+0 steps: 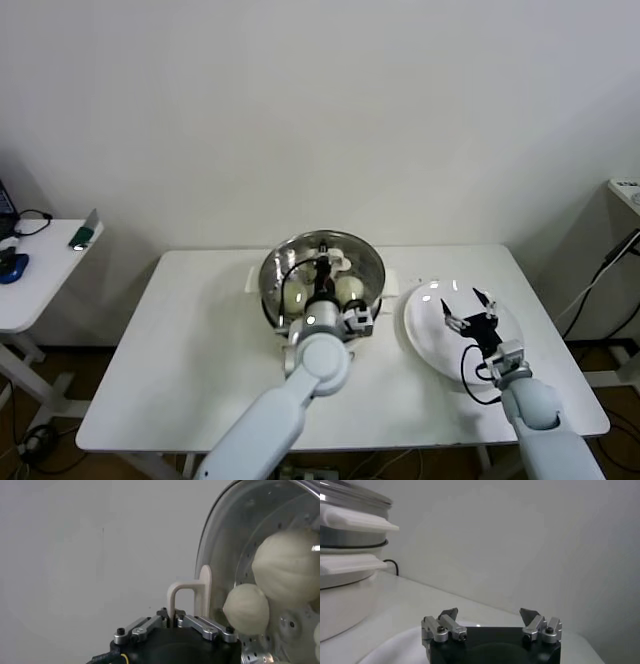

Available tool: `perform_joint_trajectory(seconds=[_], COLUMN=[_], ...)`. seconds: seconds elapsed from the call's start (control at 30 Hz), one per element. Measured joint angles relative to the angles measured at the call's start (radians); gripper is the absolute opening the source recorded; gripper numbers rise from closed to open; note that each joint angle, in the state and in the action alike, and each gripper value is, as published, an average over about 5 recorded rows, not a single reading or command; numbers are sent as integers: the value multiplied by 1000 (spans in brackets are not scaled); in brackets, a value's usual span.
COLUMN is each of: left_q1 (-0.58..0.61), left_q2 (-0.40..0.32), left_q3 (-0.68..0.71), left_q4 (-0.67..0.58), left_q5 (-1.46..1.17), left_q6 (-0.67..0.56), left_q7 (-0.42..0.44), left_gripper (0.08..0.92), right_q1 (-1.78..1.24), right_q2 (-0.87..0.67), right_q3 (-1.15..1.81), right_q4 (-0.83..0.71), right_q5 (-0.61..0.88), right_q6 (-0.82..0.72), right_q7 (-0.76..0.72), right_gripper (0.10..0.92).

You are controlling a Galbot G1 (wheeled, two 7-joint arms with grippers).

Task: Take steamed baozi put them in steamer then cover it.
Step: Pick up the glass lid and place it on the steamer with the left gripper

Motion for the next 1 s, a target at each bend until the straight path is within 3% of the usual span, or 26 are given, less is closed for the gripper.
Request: perform_joint_trajectory(seconds=[0.8,1.0], left_q1=[5,0], left_q2=[15,25], left_q3=[5,7], left_q4=[5,-17], left_q5=[3,5], left_q6=[0,0], left_q7=[-2,18], left_gripper=[156,293], right_q1=[3,1], right_q2=[8,6], right_q3=[3,6], right_q4=[2,10], right_q5=[-9,-8], right_q6=[1,-8], right_q7=[-1,1], right_gripper=[823,823])
